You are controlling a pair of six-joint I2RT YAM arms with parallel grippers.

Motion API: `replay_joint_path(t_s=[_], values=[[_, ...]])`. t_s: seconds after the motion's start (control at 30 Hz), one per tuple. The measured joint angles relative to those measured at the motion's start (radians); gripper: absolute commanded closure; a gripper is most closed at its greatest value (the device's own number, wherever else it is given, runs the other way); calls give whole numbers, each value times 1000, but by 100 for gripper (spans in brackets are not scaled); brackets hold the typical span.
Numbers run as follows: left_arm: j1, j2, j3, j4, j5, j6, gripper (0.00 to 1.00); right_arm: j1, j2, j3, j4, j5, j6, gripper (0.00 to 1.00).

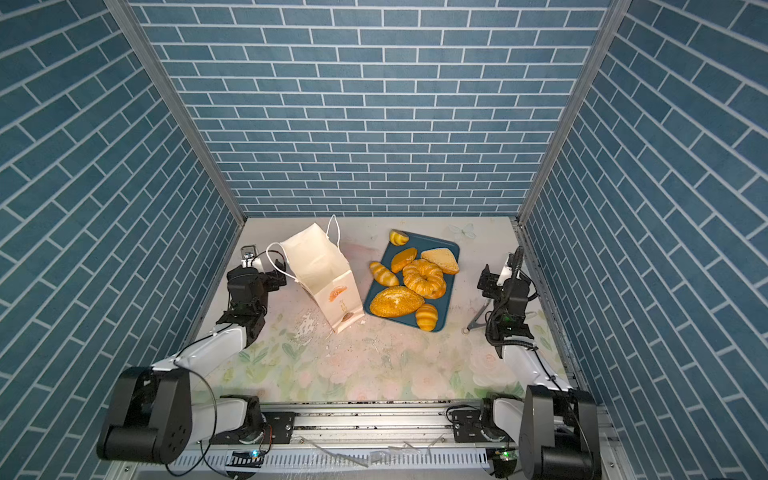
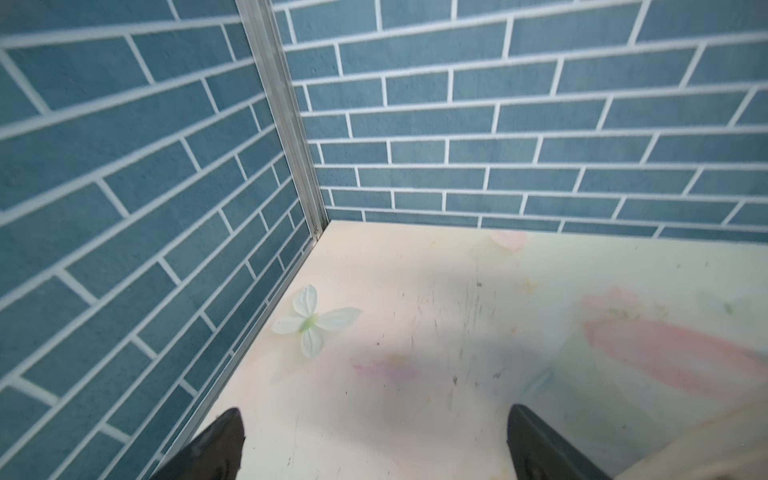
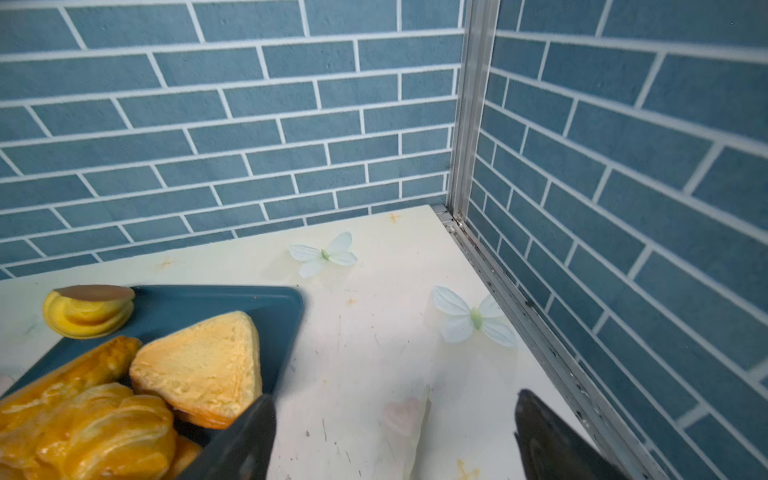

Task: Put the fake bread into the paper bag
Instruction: 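Grasp the paper bag edge with the left gripper and stand it upright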

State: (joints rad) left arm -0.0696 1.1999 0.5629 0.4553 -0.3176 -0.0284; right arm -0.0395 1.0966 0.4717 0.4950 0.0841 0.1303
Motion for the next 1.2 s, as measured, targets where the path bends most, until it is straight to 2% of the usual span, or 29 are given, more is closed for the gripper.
replay_joint_path(t_s=[0.23,0.4,0.53,0.67,0.73,0.8,0.9,1.07,1.2], values=[[11,-182,158,-396,5,-133,0,2,-68,202,-357,-92,28,16],[18,-250,378,-749,32,-250,0,12,-57,329,-565,-205,31,18],[19,-241,609,-1002,61,-326,0,37,-2,437,-684,-288,30,20],[15,-187,835,-1188,143,-370,2,79,74,551,-776,-353,30,22],[-13,-154,913,-1269,161,-382,2,103,113,602,-798,-382,31,22],[-84,-108,985,-1358,157,-387,3,125,138,624,-797,-407,34,23],[-154,-35,1049,-1448,175,-393,10,148,156,627,-797,-442,57,24],[-180,16,1029,-1520,201,-411,24,175,169,626,-795,-453,75,25],[-182,18,1016,-1549,231,-413,43,179,166,605,-782,-447,77,26]])
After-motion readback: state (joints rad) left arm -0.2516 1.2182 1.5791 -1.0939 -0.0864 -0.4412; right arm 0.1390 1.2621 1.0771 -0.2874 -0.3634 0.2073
